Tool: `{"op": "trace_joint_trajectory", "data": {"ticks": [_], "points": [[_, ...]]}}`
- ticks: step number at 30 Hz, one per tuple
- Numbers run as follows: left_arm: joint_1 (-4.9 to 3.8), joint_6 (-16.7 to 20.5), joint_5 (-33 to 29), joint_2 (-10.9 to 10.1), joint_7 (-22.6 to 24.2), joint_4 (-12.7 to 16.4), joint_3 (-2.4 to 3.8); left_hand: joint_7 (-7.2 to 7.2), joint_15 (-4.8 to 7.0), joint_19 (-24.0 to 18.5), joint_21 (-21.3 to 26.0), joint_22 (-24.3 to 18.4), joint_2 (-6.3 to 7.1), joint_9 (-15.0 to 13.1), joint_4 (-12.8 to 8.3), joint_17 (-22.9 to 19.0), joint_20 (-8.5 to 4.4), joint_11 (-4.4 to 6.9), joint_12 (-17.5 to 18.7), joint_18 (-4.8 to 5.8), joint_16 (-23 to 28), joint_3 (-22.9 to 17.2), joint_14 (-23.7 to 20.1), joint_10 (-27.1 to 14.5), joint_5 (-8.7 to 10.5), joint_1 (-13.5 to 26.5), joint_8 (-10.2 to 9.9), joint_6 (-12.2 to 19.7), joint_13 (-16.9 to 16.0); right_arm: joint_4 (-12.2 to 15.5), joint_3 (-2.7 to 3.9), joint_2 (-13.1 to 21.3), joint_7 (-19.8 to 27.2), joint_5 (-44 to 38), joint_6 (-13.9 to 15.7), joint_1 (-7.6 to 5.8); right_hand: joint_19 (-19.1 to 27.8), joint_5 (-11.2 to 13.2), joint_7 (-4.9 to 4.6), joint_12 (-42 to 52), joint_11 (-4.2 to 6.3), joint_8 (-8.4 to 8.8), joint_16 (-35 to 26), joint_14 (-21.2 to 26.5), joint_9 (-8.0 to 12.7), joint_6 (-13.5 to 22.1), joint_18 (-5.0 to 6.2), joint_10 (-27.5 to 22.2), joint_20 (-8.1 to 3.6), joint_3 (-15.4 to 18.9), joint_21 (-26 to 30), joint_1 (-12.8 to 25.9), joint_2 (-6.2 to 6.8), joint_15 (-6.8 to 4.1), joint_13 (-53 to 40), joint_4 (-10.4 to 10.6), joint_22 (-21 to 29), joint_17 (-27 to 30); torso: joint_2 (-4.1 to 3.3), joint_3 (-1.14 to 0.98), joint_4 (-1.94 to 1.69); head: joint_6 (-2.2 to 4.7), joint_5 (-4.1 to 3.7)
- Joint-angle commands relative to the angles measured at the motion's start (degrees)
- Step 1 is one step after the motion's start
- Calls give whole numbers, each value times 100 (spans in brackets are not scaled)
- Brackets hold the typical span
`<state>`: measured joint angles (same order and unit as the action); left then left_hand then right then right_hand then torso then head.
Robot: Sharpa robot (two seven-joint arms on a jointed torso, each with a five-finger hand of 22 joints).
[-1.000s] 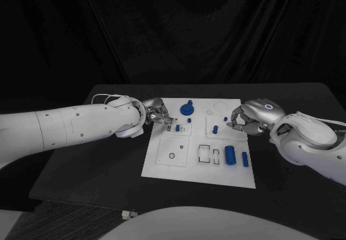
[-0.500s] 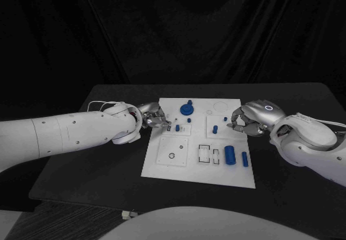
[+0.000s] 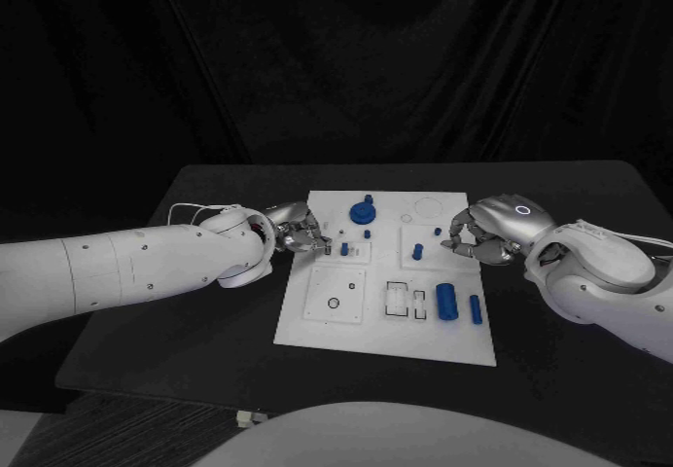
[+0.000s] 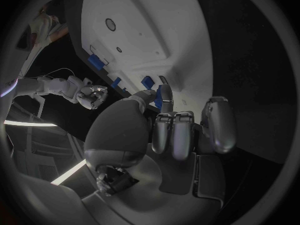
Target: Assemble the parts on the task board
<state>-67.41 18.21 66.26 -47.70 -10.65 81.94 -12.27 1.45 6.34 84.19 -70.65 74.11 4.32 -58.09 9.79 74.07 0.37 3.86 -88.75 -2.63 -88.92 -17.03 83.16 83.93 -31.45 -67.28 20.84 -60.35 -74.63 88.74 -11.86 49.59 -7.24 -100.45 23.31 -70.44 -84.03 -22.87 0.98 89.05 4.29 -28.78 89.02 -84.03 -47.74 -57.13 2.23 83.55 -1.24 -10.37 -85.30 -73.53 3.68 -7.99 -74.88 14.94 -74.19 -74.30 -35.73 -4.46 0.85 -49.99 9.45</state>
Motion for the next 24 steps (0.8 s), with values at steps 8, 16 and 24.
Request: {"op": "trace_joint_trajectory", "data": {"ticks": [8, 16, 24], "points": [[25, -2, 80, 24, -71, -13, 4, -135, 43, 26, -13, 1102, 76, -25, -39, 1460, -65, 10, -77, -104, 13, -466, 651, 585, 85, -6, -53, 37, -1507, 4, 4, -3, -114, -12, 57, 21, -292, -152, -36, 95, -9, 156, -6, -545, -31, -3, -73, 645, -12, -182, 87, -145, -71, 0, -1512, 24, -1380, -1310, 1, 0, 4, -1, 19], [32, -179, 80, 56, -195, -42, 4, -138, 44, 25, -10, 1100, 76, -21, 1, 1458, -63, 11, -81, -106, 15, -452, 650, 587, 213, 49, -64, 27, -1510, -2, 4, -8, -115, -12, 41, 25, -294, -154, -37, 95, -9, 161, -6, -545, -30, -2, -74, 645, -12, -186, 83, -148, -70, 1, -1512, 25, -1382, -1309, -2, 1, 0, -1, 12], [37, -285, 80, 109, -257, -87, 4, -137, 44, 25, -7, 1099, 74, -19, 16, 1456, -63, 10, -77, -106, 16, -445, 650, 585, 248, 69, -67, 22, -1508, 1, 4, 1, -115, -12, 32, 26, -294, -154, -37, 95, -9, 161, -6, -545, -30, -2, -74, 645, -12, -186, 83, -148, -70, 1, -1512, 25, -1382, -1309, -1, 0, -1, -1, 0]]}}
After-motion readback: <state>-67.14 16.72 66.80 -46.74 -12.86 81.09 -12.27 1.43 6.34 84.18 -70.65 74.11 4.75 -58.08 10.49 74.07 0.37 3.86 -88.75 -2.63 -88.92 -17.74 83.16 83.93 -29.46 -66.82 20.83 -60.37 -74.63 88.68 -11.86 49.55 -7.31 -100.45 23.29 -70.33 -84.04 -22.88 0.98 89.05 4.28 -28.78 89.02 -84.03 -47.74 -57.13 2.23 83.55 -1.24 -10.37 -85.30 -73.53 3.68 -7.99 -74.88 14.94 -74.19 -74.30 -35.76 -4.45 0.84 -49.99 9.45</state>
